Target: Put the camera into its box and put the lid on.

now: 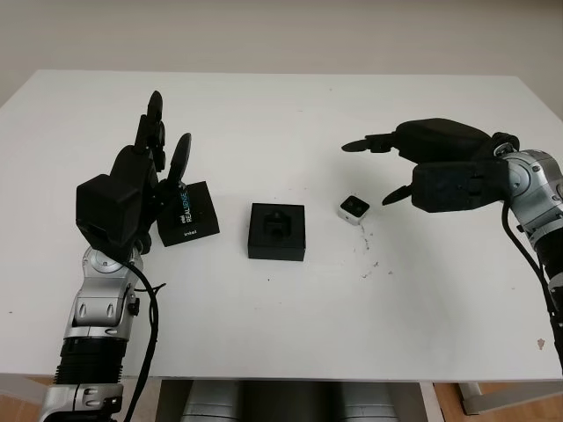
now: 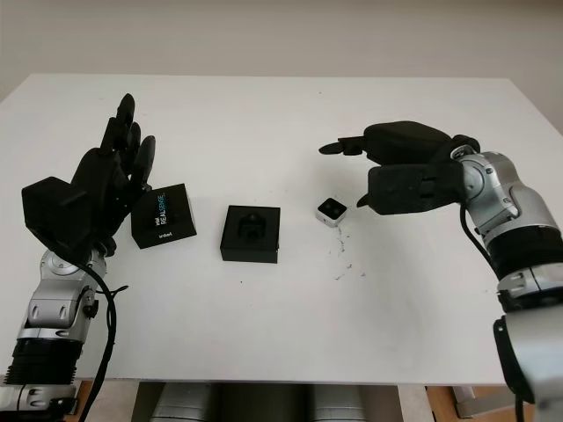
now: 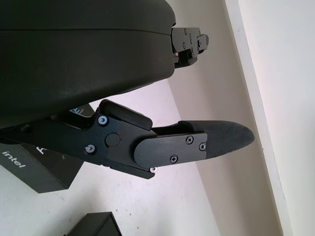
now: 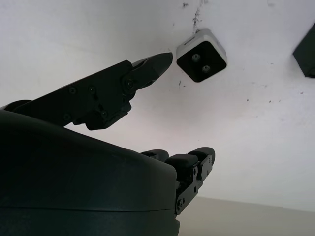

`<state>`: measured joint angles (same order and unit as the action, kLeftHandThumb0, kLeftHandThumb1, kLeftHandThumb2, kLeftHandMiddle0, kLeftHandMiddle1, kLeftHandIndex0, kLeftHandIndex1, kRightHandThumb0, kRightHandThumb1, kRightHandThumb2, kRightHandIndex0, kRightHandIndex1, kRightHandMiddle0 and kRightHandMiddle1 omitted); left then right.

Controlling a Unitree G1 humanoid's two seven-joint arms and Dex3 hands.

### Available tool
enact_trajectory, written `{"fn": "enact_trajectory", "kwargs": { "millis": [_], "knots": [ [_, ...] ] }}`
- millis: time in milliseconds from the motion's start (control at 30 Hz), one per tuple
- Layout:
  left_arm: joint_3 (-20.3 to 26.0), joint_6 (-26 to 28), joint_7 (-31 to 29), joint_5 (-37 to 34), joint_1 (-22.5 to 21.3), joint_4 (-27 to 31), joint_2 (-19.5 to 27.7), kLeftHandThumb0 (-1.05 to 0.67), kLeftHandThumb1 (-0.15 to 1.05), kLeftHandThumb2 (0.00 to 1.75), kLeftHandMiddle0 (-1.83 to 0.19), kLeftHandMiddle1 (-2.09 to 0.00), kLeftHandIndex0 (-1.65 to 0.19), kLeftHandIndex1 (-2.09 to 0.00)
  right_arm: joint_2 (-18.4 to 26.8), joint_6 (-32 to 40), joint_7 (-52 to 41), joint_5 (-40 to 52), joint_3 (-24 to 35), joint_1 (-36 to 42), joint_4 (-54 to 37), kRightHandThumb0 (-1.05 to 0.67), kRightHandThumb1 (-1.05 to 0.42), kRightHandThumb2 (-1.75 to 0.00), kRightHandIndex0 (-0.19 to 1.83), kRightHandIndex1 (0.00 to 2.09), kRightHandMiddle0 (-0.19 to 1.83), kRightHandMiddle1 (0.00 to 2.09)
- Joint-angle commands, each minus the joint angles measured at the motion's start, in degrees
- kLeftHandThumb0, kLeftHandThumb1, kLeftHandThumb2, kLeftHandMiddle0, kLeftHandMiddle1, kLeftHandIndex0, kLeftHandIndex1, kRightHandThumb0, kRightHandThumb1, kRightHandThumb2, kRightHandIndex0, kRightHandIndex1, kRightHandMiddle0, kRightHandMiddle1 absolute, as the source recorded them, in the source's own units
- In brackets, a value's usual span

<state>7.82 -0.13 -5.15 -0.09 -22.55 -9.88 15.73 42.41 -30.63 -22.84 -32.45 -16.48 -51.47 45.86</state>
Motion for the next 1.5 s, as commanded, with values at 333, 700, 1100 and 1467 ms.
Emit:
{"fn": "enact_trajectory", "kwargs": {
  "millis": [333,700,1100,1467],
  "knots": [
    [0.2,-0.2,-0.7,-0.3,-0.1,0.7,0.5,-0.77,1.05,0.52,0.12,-0.05,0.09,-0.06,1.2,-6.3,4.7,-2.8,-2.0,-0.1,1.7,-0.17,-0.81,-0.05,0.44,0.11,0.49,0.09],
    [0.4,-0.3,-0.7,-0.1,0.7,1.4,0.6,-0.75,1.05,0.53,0.11,-0.06,0.08,-0.06,-0.8,-7.8,9.1,-4.3,-4.5,-0.5,6.4,-0.17,-0.82,-0.05,0.47,0.09,0.52,0.07],
    [0.6,-0.3,-0.8,-0.5,0.9,1.2,0.5,-0.76,1.05,0.52,0.11,-0.06,0.08,-0.06,-1.4,-8.7,13.9,-7.5,-7.0,-1.1,8.4,-0.23,-0.83,-0.05,0.47,0.07,0.54,0.06],
    [0.4,0.2,-0.4,0.0,1.1,1.7,0.6,-0.77,1.05,0.52,0.11,-0.05,0.08,-0.06,-2.6,-9.3,21.3,-10.0,-8.8,-2.2,12.0,-0.28,-0.84,-0.06,0.36,0.02,0.59,0.07]
  ]
}}
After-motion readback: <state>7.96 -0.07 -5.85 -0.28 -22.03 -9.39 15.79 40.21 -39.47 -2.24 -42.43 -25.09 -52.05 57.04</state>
